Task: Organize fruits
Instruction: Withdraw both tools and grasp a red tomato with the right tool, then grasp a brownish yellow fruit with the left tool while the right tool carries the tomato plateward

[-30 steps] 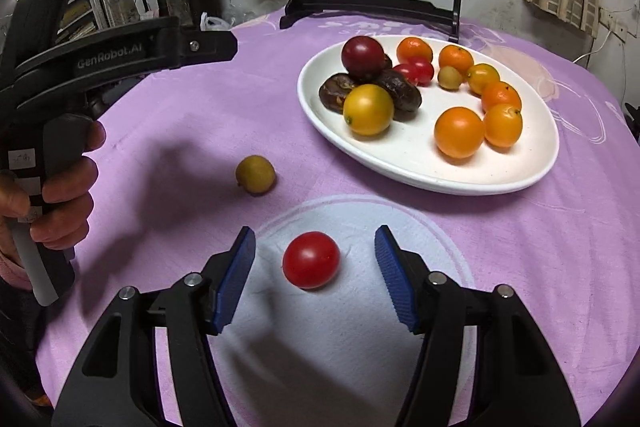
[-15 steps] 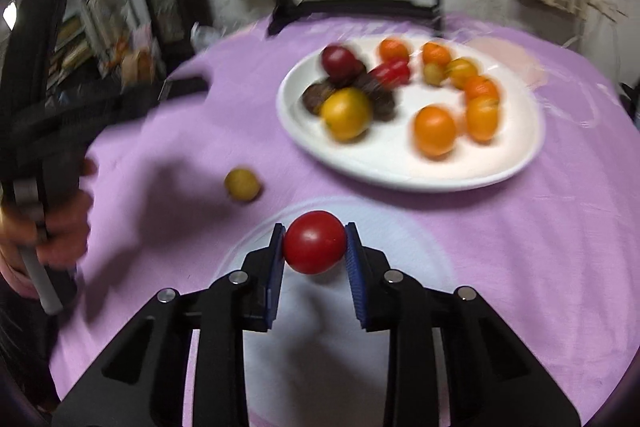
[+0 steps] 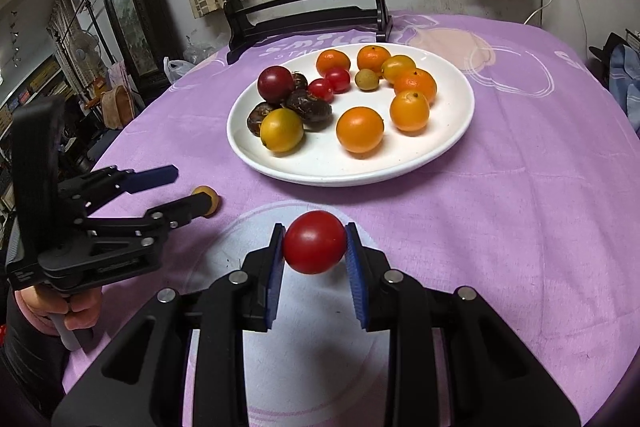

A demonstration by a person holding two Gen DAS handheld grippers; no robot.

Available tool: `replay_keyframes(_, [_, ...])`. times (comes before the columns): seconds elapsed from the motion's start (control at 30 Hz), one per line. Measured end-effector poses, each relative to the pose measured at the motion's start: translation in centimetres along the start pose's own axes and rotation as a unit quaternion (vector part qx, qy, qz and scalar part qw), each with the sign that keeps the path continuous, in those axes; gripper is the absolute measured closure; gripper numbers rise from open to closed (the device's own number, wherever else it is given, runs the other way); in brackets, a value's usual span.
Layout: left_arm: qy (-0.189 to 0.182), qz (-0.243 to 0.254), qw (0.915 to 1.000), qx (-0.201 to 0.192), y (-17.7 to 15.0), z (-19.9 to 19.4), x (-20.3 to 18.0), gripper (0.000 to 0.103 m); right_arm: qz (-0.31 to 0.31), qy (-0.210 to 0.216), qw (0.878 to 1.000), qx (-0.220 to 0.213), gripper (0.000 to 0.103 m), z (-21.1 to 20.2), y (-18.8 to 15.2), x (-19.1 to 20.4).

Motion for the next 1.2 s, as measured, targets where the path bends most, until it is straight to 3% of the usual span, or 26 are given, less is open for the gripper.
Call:
replay_keyframes(0.2, [0.0,0.006,0.9999,0.014,-0.5,0.9,-0.1,0.05,0.0,-0.001,1.0,0.002,0.073,0.0,-0.1,0.0])
replay_keyframes(0.33, [-0.004,0.01,0.9996,0.027,-0.9,1.5,-0.3,0.064,0.0,-0.002,1.0,0.003,0.073,0.0,-0.1,0.1])
replay_keyframes(0.6, [0.015,0.008,0.999,0.041,-1.4,2.3,0.3,0.067,0.0,-0.003,1.0,0.005,0.073,-0.1,-0.3,-0.1])
replay_keyframes(0.7, [0.017,0.006,0.9991,0.038,-1.3,2.3,0.5,0.072,-0.001,-0.002,1.0,0.005,0.073,-0.1,-0.3,0.0])
replay_keyframes(0.8, [0.001,-0.009,0.9993,0.035,-1.2,2.1,0.7,0.075,-0.003,-0.001,1.0,0.002,0.073,-0.2,-0.3,0.1])
replay_keyframes(1.0, [-0.019,-0.021,0.9996,-0.009,-0.1,0.0,0.0,0.075,-0.003,0.005,1.0,-0.017,0.073,-0.8,0.2,0.1])
replay_keyframes(1.2, [-0.036,-0.018,0.9972,-0.063,2.9,-2.1,-1.5,0.075,0.01,0.007,0.997,-0.075,0.073,-2.0,3.0,-0.3])
Point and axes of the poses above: each gripper's, at about its wrist camera, not at the fingertips, and z roughly the way its jaws point, x to its left, y to its top, the point moved 8 cm from there along z, roughly the way its jaws point, and after that the axes turned 11 degrees about -y, right-handed, at the moved point
